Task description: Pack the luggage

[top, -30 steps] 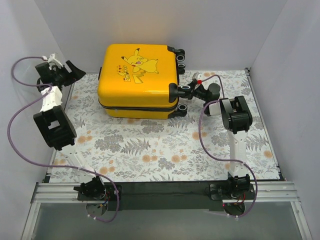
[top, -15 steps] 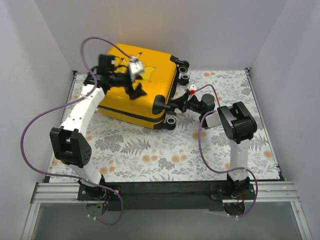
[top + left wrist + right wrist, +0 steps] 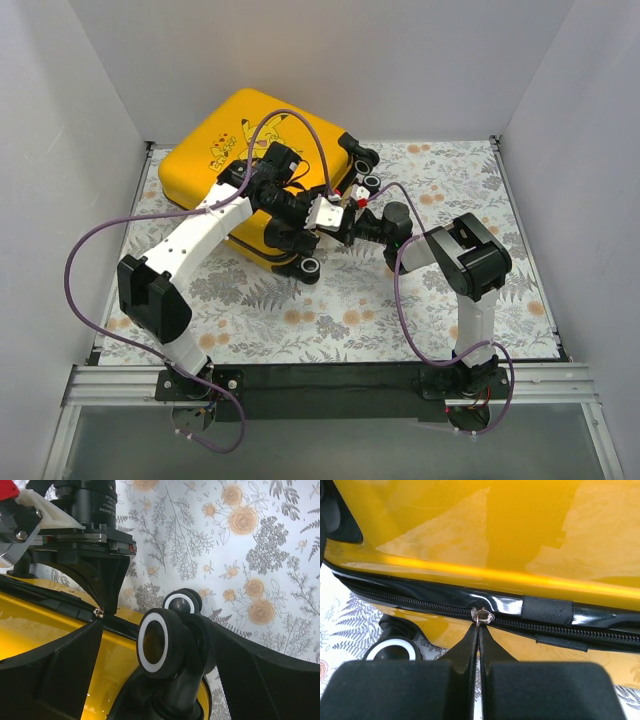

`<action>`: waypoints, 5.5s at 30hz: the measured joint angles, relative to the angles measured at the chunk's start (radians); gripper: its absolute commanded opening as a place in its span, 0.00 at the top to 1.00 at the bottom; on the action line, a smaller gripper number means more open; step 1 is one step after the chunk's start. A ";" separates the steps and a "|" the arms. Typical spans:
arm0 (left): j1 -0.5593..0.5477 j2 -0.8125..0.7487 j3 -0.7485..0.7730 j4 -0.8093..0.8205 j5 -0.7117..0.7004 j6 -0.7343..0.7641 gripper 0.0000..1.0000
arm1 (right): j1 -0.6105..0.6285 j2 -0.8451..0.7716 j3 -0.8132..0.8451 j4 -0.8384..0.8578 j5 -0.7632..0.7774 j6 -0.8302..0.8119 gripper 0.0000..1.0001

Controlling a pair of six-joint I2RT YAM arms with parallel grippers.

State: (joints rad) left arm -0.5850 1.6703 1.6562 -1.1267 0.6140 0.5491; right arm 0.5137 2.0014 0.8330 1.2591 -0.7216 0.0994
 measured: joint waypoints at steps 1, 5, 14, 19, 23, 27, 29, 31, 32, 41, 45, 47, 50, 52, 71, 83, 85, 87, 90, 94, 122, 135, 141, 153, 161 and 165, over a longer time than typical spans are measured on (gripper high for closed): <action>-0.002 0.005 0.012 -0.023 -0.008 0.014 0.13 | 0.002 0.000 0.000 0.000 0.000 -0.001 0.99; -0.006 0.006 0.024 -0.096 -0.055 0.037 0.13 | 0.004 0.000 0.000 0.000 0.001 -0.006 0.99; -0.027 -0.063 -0.026 -0.111 -0.129 0.022 0.13 | 0.004 0.000 0.000 0.000 0.001 -0.013 0.99; -0.066 -0.149 -0.173 -0.016 -0.163 0.023 0.14 | 0.003 0.000 0.000 0.000 0.001 -0.014 0.99; -0.088 -0.171 -0.283 0.087 -0.216 0.048 0.17 | 0.003 -0.001 -0.001 -0.001 0.001 -0.018 0.99; -0.088 -0.148 -0.299 0.144 -0.254 0.063 0.31 | 0.003 -0.017 -0.013 -0.004 0.013 -0.028 0.99; -0.088 -0.144 -0.299 0.164 -0.262 0.065 0.36 | 0.003 -0.022 -0.013 -0.015 0.015 -0.032 0.99; -0.088 -0.143 -0.297 0.171 -0.267 0.067 0.34 | 0.003 -0.029 -0.013 -0.031 0.016 -0.042 0.99; -0.088 -0.142 -0.295 0.170 -0.268 0.068 0.26 | 0.003 -0.032 -0.013 -0.037 0.016 -0.048 0.99; -0.088 -0.142 -0.288 0.192 -0.278 0.077 0.39 | 0.003 -0.037 -0.013 -0.052 0.017 -0.072 0.99; -0.088 -0.134 -0.272 0.172 -0.279 0.087 0.76 | 0.003 -0.040 -0.013 -0.055 0.021 -0.076 0.99; -0.088 -0.132 -0.269 0.163 -0.279 0.104 1.00 | 0.004 -0.043 -0.013 -0.060 0.021 -0.077 0.99; -0.088 -0.132 -0.269 0.163 -0.276 0.101 1.00 | 0.006 -0.058 -0.014 -0.085 0.023 -0.100 0.99; -0.088 -0.132 -0.269 0.163 -0.276 0.098 1.00 | 0.013 -0.080 -0.027 -0.104 0.041 -0.125 0.99; -0.088 -0.125 -0.262 0.147 -0.269 0.084 1.00 | 0.062 -0.206 -0.106 -0.170 0.109 -0.203 0.99; -0.085 -0.127 -0.260 0.132 -0.258 0.083 1.00 | -0.123 -0.099 0.057 -0.247 0.140 -0.283 0.99; -0.085 -0.127 -0.261 0.132 -0.256 0.084 1.00 | -0.129 -0.071 0.077 -0.240 0.115 -0.296 0.99; -0.084 -0.127 -0.261 0.137 -0.256 0.087 1.00 | -0.137 -0.042 0.105 -0.237 0.090 -0.306 0.99; -0.082 -0.127 -0.265 0.144 -0.262 0.088 1.00 | -0.142 0.009 0.159 -0.231 0.077 -0.314 0.99; -0.084 -0.139 -0.281 0.142 -0.263 0.088 1.00 | -0.164 0.056 0.204 -0.200 0.166 -0.340 0.99; -0.161 -0.364 -0.475 0.050 -0.224 0.201 1.00 | -0.371 0.108 0.246 -0.121 -0.114 -0.319 0.99; -0.164 -0.433 -0.543 0.218 -0.225 0.026 0.52 | -0.379 0.294 0.460 -0.005 -0.204 -0.232 0.99; -0.180 -0.586 -0.599 0.391 -0.235 -0.394 0.24 | -0.377 0.280 0.424 0.002 -0.166 -0.220 0.99; 0.254 -0.637 -0.571 0.856 -0.724 -1.068 0.35 | -0.372 0.336 0.490 0.020 -0.198 -0.214 0.99; 0.953 -0.249 -0.460 0.702 -0.708 -1.394 0.38 | -0.365 0.349 0.498 0.035 -0.205 -0.198 0.99; 0.942 -0.166 -0.416 0.653 -0.666 -1.458 0.39 | -0.362 0.349 0.487 0.046 -0.201 -0.183 0.99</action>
State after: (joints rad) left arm 0.3569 1.5047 1.2404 -0.4732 -0.0521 -0.9089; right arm 0.1516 2.3501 1.3201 1.3048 -0.9226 -0.0837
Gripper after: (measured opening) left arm 0.624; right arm 0.020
